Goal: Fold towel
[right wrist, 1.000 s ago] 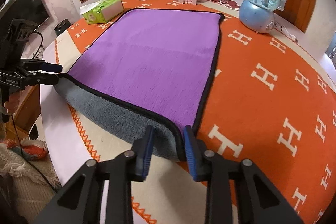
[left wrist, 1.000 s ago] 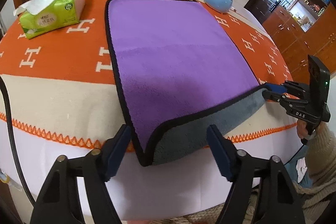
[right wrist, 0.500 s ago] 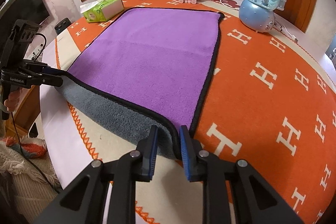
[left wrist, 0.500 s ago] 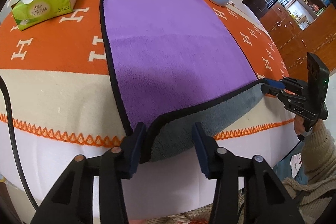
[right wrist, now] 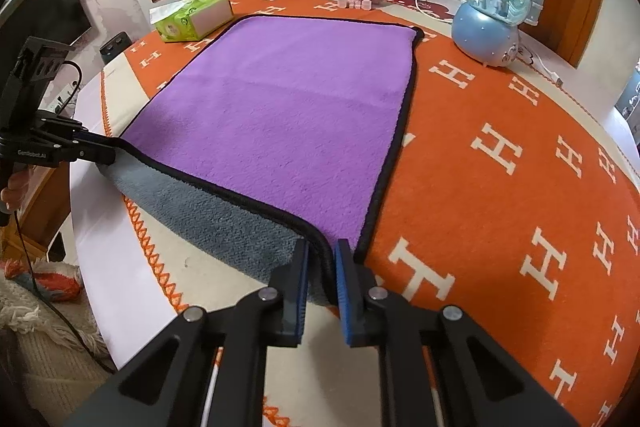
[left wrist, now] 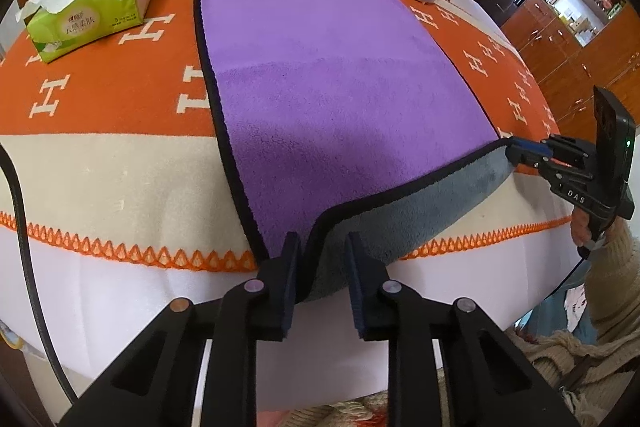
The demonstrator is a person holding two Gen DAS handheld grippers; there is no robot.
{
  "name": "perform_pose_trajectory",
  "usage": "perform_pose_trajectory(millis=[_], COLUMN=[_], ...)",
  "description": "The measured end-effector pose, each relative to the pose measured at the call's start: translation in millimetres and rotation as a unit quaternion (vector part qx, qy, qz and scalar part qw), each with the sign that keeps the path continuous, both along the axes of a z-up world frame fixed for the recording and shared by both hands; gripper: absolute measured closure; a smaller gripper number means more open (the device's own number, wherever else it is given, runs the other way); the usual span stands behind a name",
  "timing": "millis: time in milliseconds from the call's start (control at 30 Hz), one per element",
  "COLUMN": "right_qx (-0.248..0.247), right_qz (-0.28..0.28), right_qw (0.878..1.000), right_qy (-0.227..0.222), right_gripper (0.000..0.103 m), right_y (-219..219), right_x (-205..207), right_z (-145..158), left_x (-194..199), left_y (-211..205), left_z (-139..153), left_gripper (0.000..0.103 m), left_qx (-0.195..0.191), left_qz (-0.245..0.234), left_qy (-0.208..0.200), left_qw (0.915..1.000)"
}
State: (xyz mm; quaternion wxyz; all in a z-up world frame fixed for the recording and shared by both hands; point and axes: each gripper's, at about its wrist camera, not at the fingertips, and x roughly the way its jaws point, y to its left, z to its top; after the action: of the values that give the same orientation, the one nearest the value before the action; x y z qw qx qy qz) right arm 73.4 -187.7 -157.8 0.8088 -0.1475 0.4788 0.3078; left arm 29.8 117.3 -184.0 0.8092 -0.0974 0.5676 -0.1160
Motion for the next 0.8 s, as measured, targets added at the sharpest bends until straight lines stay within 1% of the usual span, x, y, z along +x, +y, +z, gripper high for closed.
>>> perform_pose_trajectory(millis=[133,233,467,667,800], right_qx=[-0.003,-0.003,-0.014,-0.016,-0.015], right_qz=[-0.002,-0.007,-0.011,-0.013,-0.016], right_qw=[1.000,1.000,1.000,0.999,0.999], right_qy=[-0.004,-0.008,-0.023,-0.030,-0.035], right_gripper=[0.093,0.094,0.096,0.097,0.097], right_y=[1.6,1.7,6.5,8.7,9.5], right_x=[-1.2,-1.5,-5.0,-5.7,-7.0], right_z=[0.3,1.1,4.3,8.2,9.7], left_x=[-2.0,-2.8,-3.4,-6.9,-8.3], left_y=[-2.3,-3.6,-7.1,-15.6,-20.7], left_z=[2.4,4.6,8.6,14.2,12.5], left_gripper=[0.091,0.094,0.098,0.100,0.101], left_qx=[0.009,0.025,0.048,0.068,0.077], left_qz=[-0.004,-0.004,-0.007,-0.021,-0.034], left_qy=[-0.004,-0.012,-0.022,-0.035,-0.040], left_qw=[0.9999,0.9996,0.9986,0.9968,0.9957])
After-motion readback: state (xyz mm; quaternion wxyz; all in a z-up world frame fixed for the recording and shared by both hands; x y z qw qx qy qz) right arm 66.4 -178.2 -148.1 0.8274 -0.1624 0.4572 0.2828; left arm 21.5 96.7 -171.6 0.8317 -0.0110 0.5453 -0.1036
